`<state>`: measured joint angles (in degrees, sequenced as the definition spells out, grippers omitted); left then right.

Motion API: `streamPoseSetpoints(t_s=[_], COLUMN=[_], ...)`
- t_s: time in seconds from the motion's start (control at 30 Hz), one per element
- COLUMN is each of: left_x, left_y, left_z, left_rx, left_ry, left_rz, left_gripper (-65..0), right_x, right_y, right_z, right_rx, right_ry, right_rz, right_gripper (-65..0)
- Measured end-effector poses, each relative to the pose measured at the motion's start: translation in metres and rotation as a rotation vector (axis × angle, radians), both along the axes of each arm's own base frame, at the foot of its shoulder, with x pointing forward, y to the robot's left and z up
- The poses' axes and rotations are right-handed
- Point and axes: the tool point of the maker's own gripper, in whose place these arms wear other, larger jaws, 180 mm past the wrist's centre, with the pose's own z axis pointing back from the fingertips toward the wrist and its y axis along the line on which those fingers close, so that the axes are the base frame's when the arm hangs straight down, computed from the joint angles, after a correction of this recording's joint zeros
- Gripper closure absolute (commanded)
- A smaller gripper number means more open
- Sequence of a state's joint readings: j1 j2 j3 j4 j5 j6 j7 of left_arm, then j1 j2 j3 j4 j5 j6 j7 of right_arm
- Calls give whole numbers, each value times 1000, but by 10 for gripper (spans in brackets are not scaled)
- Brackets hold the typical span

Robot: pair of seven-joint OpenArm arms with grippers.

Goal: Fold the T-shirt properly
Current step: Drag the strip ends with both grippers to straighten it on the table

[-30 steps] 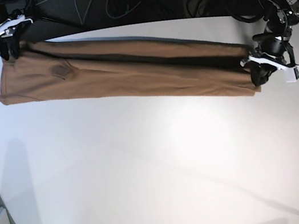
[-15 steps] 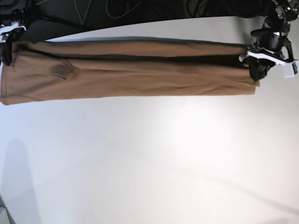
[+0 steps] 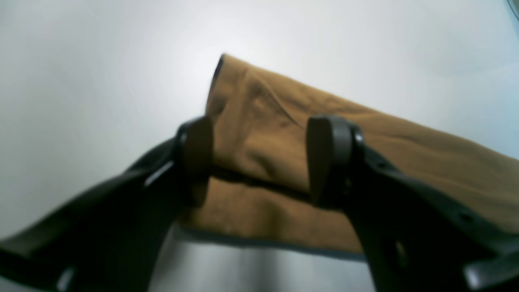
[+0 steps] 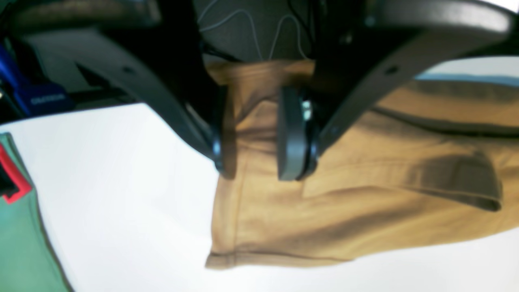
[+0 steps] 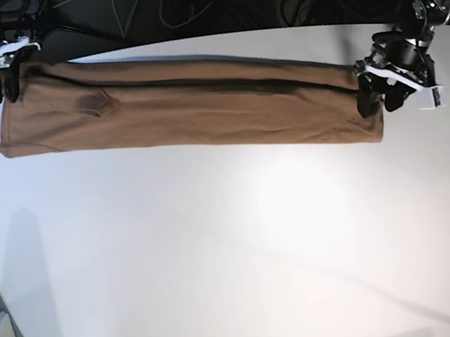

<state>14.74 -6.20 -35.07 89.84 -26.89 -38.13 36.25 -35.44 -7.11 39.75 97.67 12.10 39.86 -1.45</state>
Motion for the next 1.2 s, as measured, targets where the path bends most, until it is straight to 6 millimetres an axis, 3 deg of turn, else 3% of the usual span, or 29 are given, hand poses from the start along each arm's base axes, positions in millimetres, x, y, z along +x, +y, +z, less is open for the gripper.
streamPoseSetpoints(t_s=[0.2, 0.53, 0.6, 0.73, 0.77, 0.83, 0.9, 1.2], left_x=[0, 9, 17, 30, 32, 37, 39, 29], left_y=[20, 1, -8, -14, -12, -11, -11, -16], left_z=[7, 13, 16, 22, 23, 26, 25, -13], left_rx=[14, -57, -65, -72, -64, -64, -47, -21], left_ry=[-18, -59, -72, -91, -91, -100, -98, 16], left_rz=[58, 42, 17, 4, 9, 8, 8, 1], left_gripper=[-352, -345, -287, -24, 0, -34, -24, -24], right_x=[-1, 7, 7, 7, 7, 6, 4, 0], right_y=[-1, -6, -6, -6, -6, -6, -6, -18], right_z=[-1, 4, 4, 4, 4, 4, 3, 6], right_rx=[1, -20, -20, -19, -19, -20, -20, -43], right_ry=[4, -12, -11, -11, -11, -8, -2, -2], right_rz=[-1, 15, 15, 14, 14, 15, 15, -15], right_gripper=[-174, -174, -174, -174, -174, -174, -174, -174])
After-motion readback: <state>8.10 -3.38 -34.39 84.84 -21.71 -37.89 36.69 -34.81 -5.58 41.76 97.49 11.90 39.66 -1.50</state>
